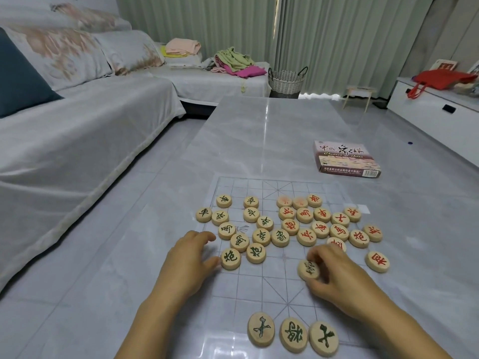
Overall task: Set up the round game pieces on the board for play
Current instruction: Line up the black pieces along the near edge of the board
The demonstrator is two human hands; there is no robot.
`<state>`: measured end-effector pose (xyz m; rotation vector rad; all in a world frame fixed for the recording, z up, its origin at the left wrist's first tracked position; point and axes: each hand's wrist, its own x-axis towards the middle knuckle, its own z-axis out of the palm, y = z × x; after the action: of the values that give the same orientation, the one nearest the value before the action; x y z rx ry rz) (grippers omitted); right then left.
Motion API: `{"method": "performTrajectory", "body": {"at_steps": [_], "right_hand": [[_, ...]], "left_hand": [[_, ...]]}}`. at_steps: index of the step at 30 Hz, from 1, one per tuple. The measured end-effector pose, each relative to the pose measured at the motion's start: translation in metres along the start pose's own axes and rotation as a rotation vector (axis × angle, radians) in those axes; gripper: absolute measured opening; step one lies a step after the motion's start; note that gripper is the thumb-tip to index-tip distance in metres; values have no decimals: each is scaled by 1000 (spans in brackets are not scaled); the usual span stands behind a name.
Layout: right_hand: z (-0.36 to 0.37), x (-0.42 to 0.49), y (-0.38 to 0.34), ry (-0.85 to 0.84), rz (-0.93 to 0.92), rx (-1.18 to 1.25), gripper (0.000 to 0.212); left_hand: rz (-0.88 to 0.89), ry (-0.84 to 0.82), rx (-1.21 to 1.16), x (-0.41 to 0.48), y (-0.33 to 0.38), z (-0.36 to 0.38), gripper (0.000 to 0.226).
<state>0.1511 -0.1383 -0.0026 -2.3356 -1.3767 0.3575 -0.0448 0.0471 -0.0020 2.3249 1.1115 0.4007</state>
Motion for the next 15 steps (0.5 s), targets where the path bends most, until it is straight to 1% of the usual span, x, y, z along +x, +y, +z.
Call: {"method": "performTrajectory", "body": {"at_steps": [2,4,7,9,11,12,13,15], "right_hand": [[-9,-21,14,-26,55,34,21],[-16,-44,23,-51,102,46,24],[-15,-67,32,4,139,113,30],[-5,-74,32,52,138,130,33],[5,-76,36,133,123,170,39],[8,-76,38,162,113,188,45],[10,-77,40,180,105,196,47],[12,-77,43,209,95,193,40]], "left_hand": [[65,89,-37,0,4,1,36],[128,135,-66,2,11,3,30],[197,153,-65,7,26,8,27],[309,111,-40,15,44,17,29],[466,8,68,26,65,34,34],[531,-55,175,33,74,42,36],[572,-115,299,39,81,49,38],[589,-186,521,49,90,56,40]]}}
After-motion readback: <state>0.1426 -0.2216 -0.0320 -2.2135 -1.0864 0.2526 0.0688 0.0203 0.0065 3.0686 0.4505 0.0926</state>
